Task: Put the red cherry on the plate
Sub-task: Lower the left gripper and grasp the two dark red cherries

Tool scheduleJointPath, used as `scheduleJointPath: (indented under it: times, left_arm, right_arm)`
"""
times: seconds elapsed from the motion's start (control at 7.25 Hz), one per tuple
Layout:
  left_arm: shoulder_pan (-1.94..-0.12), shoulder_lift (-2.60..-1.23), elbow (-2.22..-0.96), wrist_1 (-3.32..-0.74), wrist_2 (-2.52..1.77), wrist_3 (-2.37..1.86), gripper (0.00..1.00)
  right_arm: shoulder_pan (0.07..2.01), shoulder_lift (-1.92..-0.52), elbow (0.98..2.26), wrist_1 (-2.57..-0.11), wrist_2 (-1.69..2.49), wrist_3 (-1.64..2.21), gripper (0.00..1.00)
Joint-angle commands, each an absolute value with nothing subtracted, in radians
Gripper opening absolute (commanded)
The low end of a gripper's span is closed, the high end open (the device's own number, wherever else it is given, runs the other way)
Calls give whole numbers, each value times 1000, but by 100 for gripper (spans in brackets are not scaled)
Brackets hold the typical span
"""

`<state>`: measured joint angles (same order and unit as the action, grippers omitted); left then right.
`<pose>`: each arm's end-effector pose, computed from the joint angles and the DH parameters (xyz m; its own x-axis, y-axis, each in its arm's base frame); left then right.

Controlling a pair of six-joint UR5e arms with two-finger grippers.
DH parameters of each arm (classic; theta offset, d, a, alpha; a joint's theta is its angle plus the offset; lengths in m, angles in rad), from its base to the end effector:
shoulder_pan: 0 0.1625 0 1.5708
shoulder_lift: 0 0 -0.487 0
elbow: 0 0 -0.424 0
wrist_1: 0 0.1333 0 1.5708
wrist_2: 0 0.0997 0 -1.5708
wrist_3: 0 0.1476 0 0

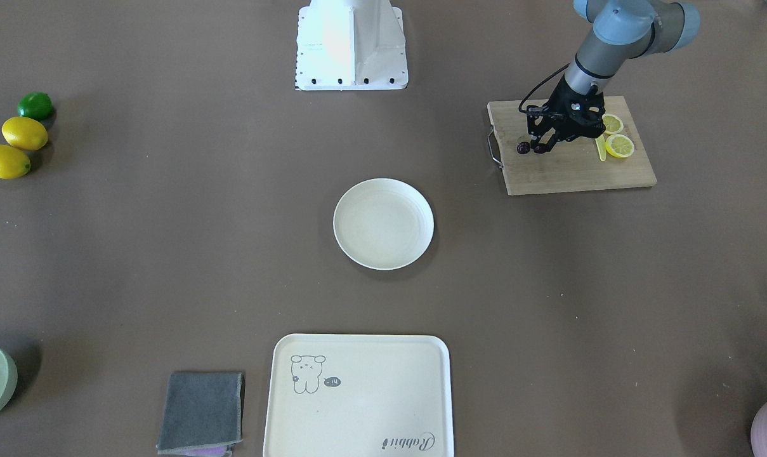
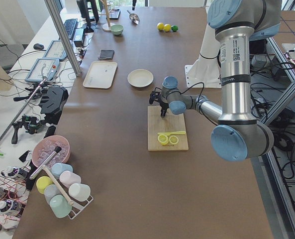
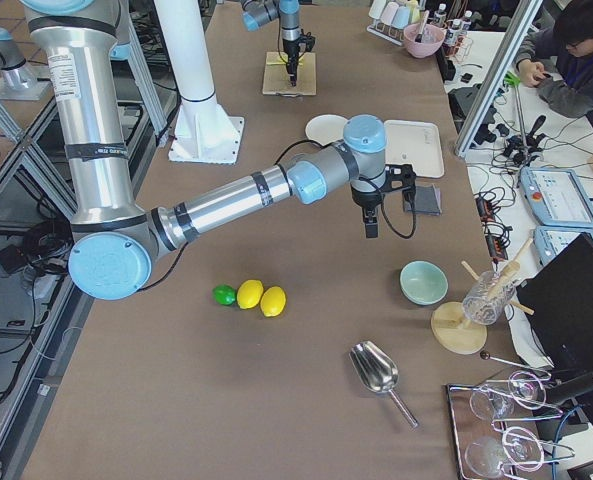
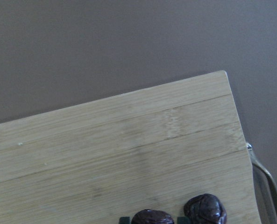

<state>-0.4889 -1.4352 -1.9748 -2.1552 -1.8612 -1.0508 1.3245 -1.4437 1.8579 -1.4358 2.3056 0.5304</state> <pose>0.4120 -0.3223 0.5505 0.6330 0.2025 -0.7472 -0.0633 0.9755 0.2107 -0.1110 -0.5826 0.5163 0.6523 -0.0304 0.7573 -0.1415 0.9768 0.1610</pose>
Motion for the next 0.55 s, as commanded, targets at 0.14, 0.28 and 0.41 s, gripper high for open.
scheduleJointPath:
  times: [0.14,0.28,0.41]
  left_arm:
    - [-498,-1439,-1983,-2157,-1864,-1049,10]
    - [-505,-1442,-2009,-2157,-1871,-1049,7]
    - [-517,-1475,-2025,-2155,-1876,-1051,7]
  right_arm:
    - [1325,-1445,1858,-1434,2306,531,100]
    - [1325,-1445,1858,-1436,2306,529,100]
    - [1325,-1445,1858,-1434,2306,529,100]
